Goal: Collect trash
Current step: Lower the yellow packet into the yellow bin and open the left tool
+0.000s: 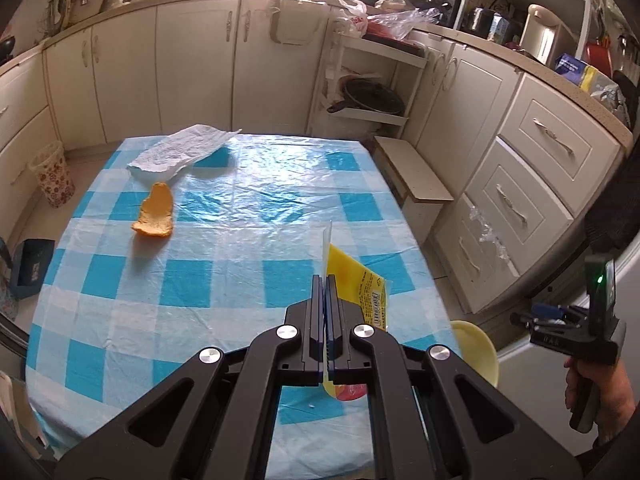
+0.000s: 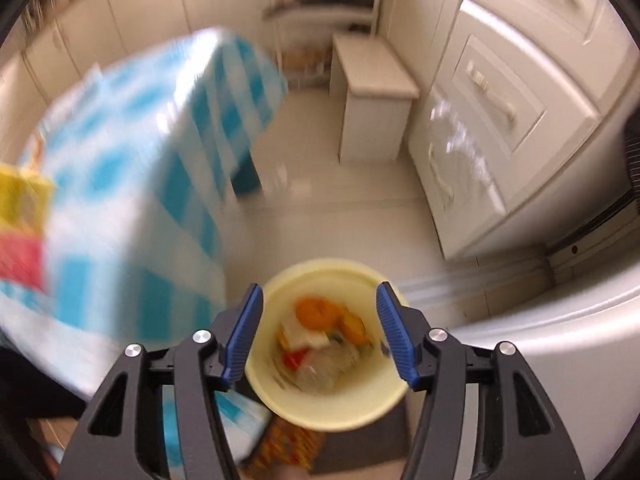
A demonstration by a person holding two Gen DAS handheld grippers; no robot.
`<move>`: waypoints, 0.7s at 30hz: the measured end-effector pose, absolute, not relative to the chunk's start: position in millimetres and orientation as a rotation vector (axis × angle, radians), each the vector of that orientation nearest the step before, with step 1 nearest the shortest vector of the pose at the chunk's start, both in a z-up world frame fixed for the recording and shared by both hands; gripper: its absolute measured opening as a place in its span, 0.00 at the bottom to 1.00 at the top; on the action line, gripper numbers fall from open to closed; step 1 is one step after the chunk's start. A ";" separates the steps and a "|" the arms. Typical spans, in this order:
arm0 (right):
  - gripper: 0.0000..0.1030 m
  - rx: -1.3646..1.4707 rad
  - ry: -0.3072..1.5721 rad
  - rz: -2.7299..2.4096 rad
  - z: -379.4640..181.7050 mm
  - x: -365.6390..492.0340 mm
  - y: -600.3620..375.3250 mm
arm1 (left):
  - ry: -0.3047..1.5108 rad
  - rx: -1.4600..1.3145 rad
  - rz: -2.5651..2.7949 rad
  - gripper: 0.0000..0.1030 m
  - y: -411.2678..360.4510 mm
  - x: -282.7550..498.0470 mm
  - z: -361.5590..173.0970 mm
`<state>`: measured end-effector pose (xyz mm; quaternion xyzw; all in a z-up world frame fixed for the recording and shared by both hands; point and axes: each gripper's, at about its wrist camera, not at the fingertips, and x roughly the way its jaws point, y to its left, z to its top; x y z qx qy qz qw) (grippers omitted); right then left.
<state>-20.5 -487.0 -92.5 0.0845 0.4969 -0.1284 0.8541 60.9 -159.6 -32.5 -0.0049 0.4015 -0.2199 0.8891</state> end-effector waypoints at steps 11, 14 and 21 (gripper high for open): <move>0.63 0.315 0.570 -0.241 35.8 -72.4 -501.1 | 0.897 0.002 -0.630 0.01 -293.1 5.2 -47.2; 0.63 0.342 0.554 -0.234 43.2 -71.5 -509.7 | 0.948 0.047 -0.628 0.02 -335.7 -1.2 -74.7; 0.63 0.369 0.534 -0.229 51.4 -69.7 -511.4 | 1.125 0.124 -0.621 0.34 -409.2 -1.8 -140.1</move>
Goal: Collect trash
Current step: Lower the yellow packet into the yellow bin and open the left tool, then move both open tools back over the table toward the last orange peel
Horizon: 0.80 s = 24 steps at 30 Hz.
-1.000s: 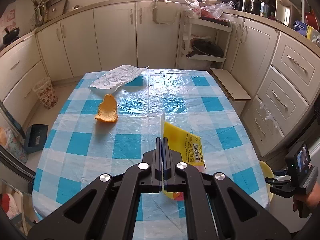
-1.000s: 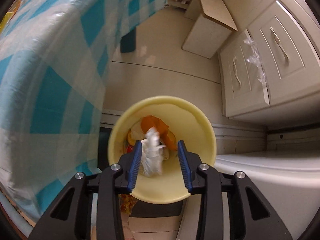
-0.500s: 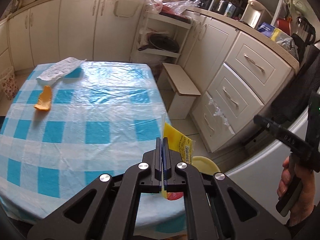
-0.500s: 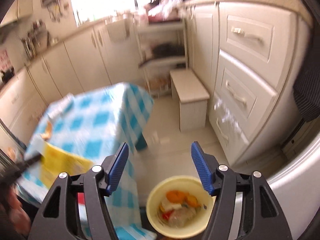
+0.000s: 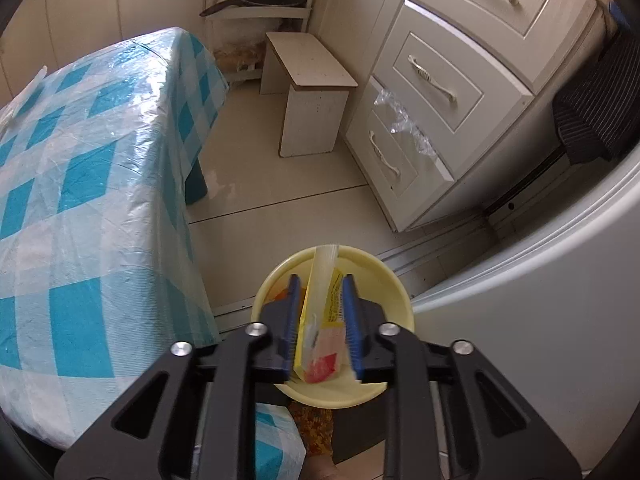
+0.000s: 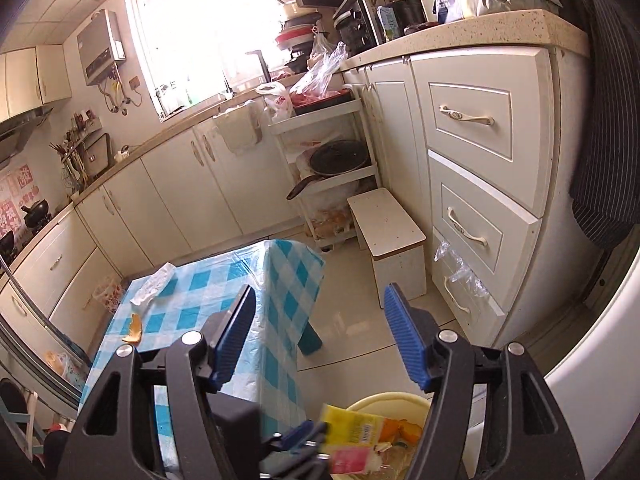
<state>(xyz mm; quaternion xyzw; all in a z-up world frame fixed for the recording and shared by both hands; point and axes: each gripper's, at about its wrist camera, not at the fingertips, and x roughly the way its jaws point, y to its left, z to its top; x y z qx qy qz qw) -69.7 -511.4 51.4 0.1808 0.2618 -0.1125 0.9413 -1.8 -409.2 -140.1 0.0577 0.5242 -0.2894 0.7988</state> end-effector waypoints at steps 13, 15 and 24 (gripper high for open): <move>0.69 0.360 0.557 -0.218 46.5 -50.6 -494.5 | 1.010 0.072 -0.500 0.63 -304.3 29.9 -91.4; 0.69 0.346 0.585 -0.201 41.3 -40.2 -483.6 | 0.991 0.031 -0.412 0.65 -260.2 51.4 -81.1; 0.71 0.186 0.718 -0.041 7.5 20.2 -387.3 | 0.986 -0.288 0.016 0.70 -43.7 184.4 -61.5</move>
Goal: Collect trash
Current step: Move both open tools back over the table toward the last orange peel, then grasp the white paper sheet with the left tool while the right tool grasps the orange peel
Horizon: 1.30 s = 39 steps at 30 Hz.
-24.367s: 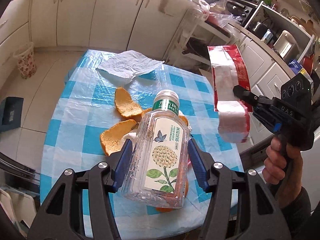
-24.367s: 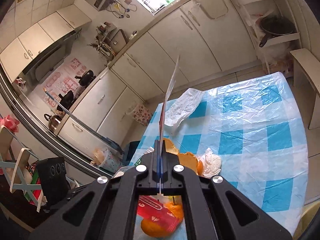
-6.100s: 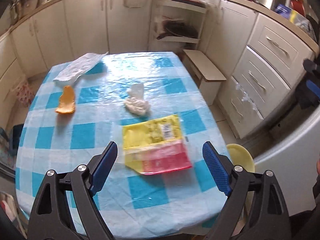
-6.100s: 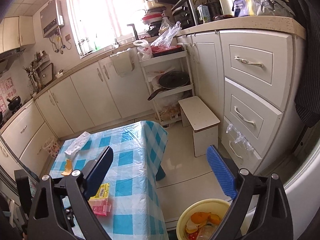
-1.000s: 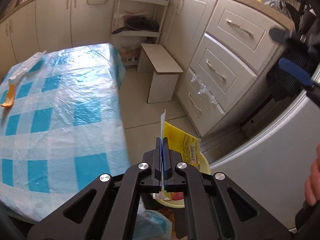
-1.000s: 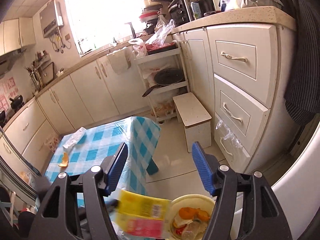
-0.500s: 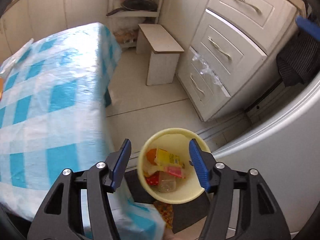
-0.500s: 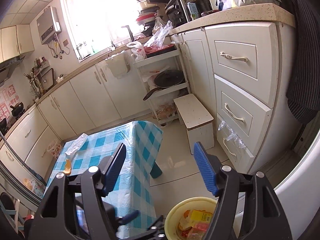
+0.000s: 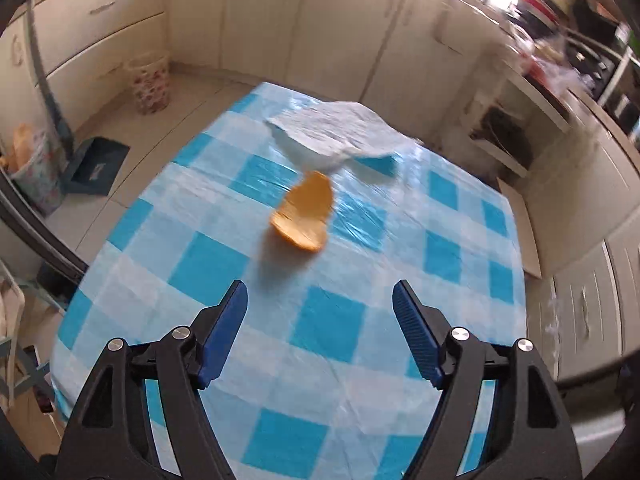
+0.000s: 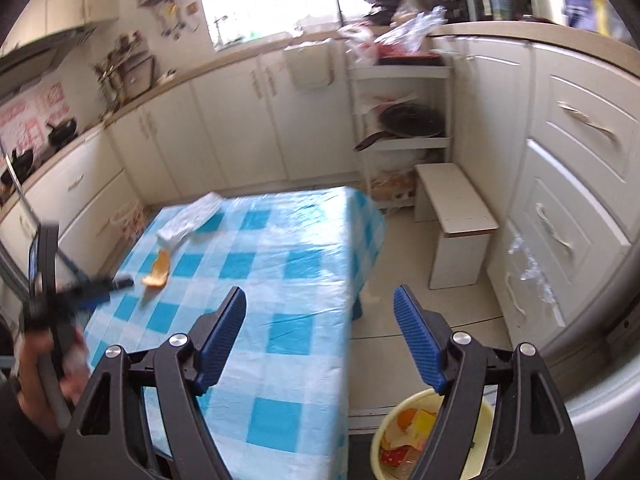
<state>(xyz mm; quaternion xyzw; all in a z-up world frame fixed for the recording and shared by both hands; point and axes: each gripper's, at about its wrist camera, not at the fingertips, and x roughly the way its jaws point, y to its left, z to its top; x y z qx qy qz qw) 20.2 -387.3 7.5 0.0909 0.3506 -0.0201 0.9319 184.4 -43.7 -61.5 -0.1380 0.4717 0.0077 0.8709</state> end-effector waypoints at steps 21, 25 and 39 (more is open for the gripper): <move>0.71 0.009 0.917 0.241 -73.2 126.9 -222.6 | 1.072 0.142 -0.050 0.84 -96.1 415.0 -118.3; 0.71 0.005 0.911 0.268 -79.6 146.6 -200.5 | 1.121 0.156 -0.074 0.78 -85.1 429.6 -133.6; 0.71 0.190 0.899 0.261 -112.2 231.4 -163.2 | 1.145 0.203 -0.318 0.04 -29.0 418.7 -126.3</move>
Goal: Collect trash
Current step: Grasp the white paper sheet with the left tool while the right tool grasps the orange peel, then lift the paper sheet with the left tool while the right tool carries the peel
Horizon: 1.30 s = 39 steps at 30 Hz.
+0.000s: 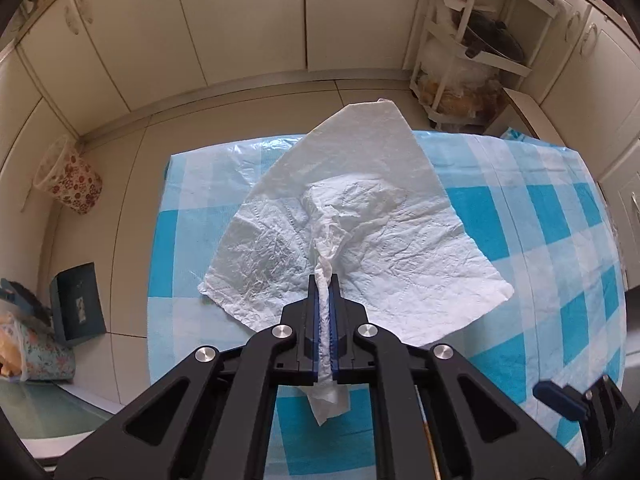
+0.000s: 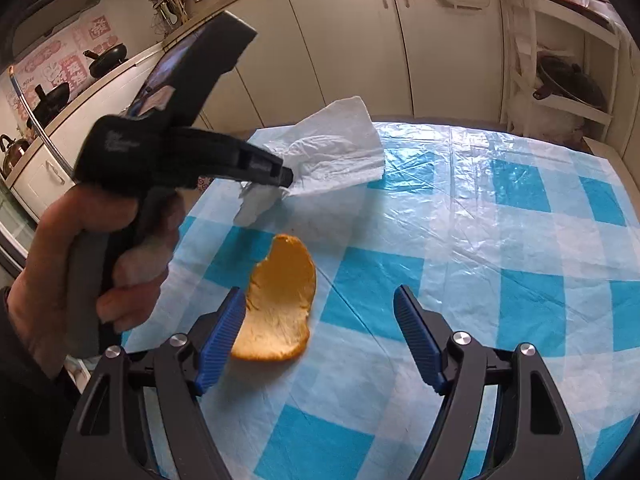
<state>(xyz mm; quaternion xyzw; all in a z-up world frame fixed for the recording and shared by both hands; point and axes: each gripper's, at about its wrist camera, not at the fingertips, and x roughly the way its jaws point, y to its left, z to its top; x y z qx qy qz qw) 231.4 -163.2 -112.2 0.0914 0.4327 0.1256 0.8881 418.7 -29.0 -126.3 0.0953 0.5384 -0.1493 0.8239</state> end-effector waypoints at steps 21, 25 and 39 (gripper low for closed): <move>0.06 -0.058 0.906 0.361 -94.8 178.3 -145.2 | 1.189 0.283 -0.459 0.04 -27.8 310.5 -127.3; 0.06 -0.123 0.902 0.346 -83.5 142.6 -168.4 | 1.177 0.382 -0.454 0.04 -51.9 268.9 -125.9; 0.06 -0.128 0.890 0.212 -71.6 47.2 -269.4 | 0.978 0.554 -0.363 0.04 -118.5 116.1 -98.1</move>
